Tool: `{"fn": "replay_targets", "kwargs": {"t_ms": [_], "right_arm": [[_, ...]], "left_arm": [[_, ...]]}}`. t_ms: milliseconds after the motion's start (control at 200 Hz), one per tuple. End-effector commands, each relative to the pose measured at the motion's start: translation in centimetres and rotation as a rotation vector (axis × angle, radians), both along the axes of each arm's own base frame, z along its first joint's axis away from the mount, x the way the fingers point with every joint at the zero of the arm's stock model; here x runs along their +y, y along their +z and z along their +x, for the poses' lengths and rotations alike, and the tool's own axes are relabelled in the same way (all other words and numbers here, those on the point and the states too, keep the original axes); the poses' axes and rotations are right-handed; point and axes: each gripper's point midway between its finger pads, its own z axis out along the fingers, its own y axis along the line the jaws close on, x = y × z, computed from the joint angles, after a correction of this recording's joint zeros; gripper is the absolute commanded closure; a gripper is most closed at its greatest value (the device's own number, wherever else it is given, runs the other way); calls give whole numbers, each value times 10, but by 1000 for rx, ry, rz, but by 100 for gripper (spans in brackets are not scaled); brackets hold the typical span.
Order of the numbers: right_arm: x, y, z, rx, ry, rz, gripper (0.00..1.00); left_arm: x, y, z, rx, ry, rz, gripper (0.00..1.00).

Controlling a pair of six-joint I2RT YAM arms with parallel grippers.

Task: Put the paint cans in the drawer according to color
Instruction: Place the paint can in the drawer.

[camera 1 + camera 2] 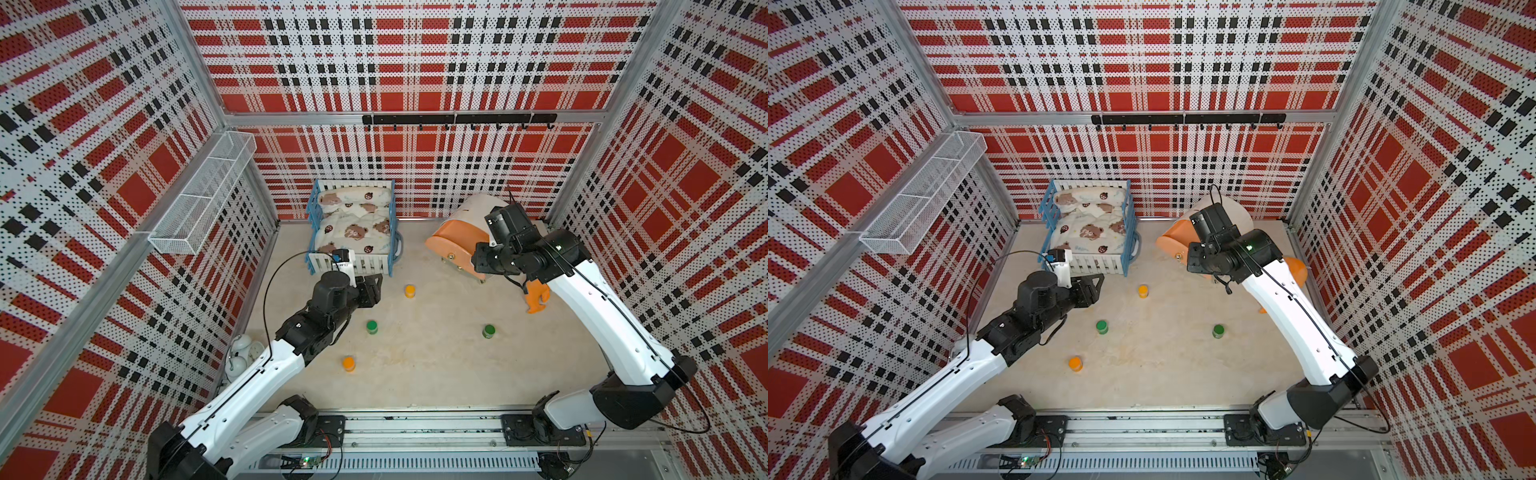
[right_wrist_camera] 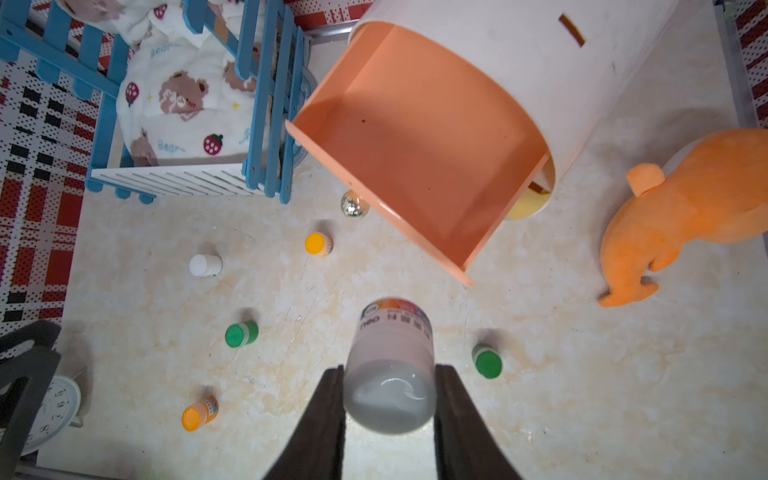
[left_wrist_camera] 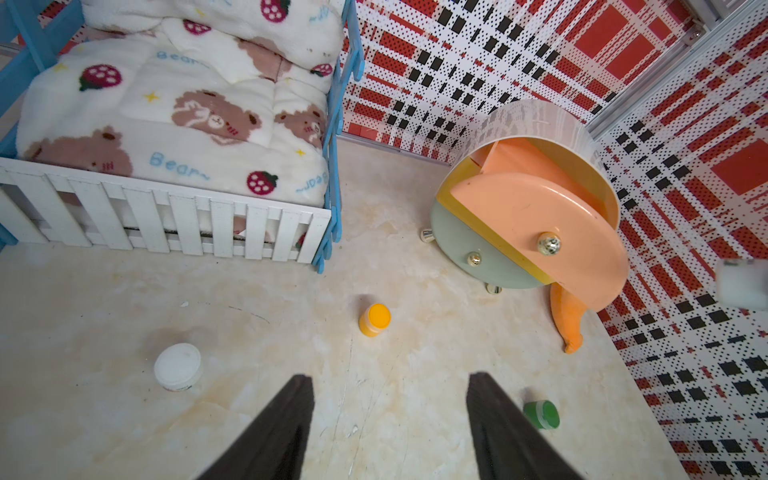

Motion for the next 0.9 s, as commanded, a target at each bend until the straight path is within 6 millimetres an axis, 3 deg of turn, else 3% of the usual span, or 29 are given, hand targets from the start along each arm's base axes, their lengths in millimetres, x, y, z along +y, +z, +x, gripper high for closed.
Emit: {"fn": "replay_targets", "kwargs": {"t_ms": [0, 371, 892], "right_arm": [[-4, 0, 15, 0, 30, -25, 81], [-15, -8, 58, -5, -10, -22, 81], [-20, -38, 88, 35, -15, -9, 81]], "left_arm": [[1, 15, 1, -31, -5, -5, 36], [4, 17, 2, -33, 3, 0, 36], [5, 16, 3, -27, 5, 2, 36]]}}
